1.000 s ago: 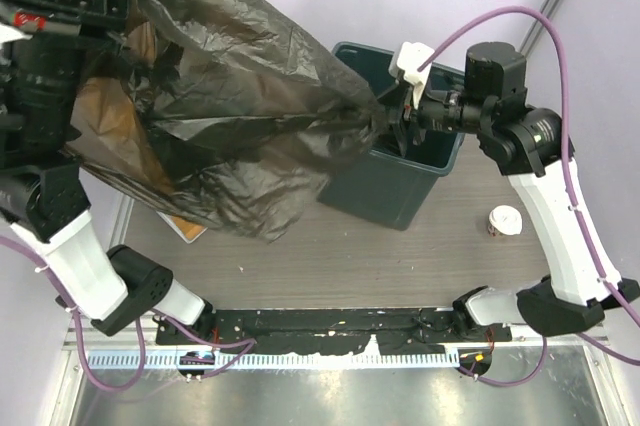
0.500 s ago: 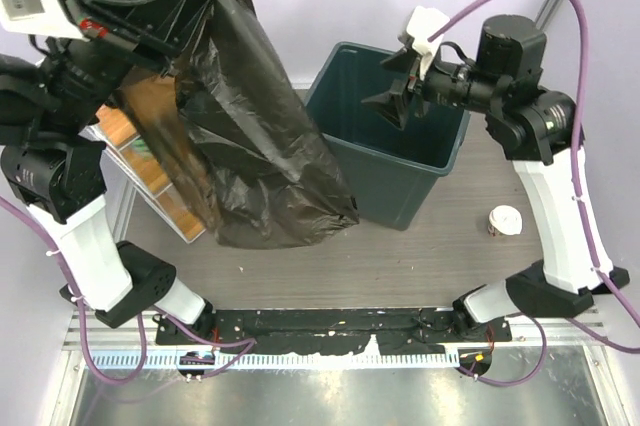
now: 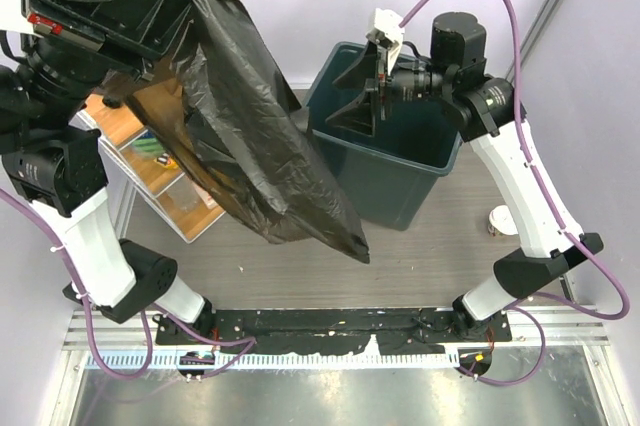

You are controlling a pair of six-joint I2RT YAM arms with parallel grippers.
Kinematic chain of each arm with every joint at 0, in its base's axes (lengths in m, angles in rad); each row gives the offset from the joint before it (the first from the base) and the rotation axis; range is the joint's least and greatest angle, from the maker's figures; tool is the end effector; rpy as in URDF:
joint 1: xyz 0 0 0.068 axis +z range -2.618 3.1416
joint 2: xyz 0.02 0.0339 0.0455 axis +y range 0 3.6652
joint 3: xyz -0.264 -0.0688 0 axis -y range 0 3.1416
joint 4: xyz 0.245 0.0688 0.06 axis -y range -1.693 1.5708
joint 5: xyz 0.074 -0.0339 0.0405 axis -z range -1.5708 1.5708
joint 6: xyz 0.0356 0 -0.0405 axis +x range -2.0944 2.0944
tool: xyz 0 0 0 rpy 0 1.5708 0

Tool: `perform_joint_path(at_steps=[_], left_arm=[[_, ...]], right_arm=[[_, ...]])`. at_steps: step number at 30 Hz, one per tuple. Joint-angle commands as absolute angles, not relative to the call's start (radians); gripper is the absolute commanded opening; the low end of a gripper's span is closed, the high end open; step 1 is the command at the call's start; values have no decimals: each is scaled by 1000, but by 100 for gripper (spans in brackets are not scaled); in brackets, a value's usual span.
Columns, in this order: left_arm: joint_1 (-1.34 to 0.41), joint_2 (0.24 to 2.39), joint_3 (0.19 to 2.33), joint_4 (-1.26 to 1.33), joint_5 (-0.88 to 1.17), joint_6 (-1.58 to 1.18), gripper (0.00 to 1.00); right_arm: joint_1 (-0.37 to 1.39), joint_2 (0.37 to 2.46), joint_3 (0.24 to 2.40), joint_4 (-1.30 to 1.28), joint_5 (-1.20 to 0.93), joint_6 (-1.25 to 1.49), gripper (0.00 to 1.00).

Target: Put the trash bags into the trash bin

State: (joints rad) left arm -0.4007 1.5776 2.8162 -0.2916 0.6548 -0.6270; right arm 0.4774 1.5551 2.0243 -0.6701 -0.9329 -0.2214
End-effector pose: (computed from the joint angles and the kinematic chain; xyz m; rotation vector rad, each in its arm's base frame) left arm 0.0879 -0.0608 0.7116 0.5960 0.7101 -1.1619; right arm 0.2538 0.1635 0.5228 -1.2107 1.3270 1.0029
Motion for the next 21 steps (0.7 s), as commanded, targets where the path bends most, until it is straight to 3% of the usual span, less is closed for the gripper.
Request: perform_joint_path(at_steps=[1,12,21], left_arm=[[-388,1586,2821,-252,673,-655,0],[-379,1591,2816,-247,670,-653,0],[-365,1598,2800,-233,669,-675,0]], right_arm=[[512,1531,2007,-560,-1015,-167,87],[540,1402,1830,-523,-1035,-143,88],[600,1416,1769,-472,-1031,-113,88]])
